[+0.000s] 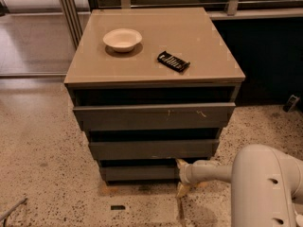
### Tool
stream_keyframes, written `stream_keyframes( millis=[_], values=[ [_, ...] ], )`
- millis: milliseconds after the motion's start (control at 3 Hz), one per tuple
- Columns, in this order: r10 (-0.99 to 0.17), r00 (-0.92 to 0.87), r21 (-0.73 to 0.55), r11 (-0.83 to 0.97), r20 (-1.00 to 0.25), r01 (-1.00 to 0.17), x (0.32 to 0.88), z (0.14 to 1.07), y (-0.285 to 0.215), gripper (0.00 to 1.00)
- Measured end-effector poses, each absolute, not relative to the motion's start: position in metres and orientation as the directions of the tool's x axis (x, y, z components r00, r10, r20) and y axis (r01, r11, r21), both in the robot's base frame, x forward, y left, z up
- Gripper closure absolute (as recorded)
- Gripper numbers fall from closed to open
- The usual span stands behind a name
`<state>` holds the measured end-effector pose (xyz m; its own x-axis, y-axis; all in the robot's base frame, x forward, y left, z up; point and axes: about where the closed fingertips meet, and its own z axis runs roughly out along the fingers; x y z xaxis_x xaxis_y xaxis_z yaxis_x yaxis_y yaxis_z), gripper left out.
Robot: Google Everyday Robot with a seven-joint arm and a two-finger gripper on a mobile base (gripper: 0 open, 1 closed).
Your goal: Open bottom drawer
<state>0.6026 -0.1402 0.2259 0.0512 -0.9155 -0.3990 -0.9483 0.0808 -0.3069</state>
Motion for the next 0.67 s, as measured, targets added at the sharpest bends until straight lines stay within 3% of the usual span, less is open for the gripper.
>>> stream_keyframes(
  millis=[667],
  values=[
    [-0.932,-0.007,-0.248,0.104,-0.362,-0.963,0.621,0.195,-0.152,0.0]
  ],
)
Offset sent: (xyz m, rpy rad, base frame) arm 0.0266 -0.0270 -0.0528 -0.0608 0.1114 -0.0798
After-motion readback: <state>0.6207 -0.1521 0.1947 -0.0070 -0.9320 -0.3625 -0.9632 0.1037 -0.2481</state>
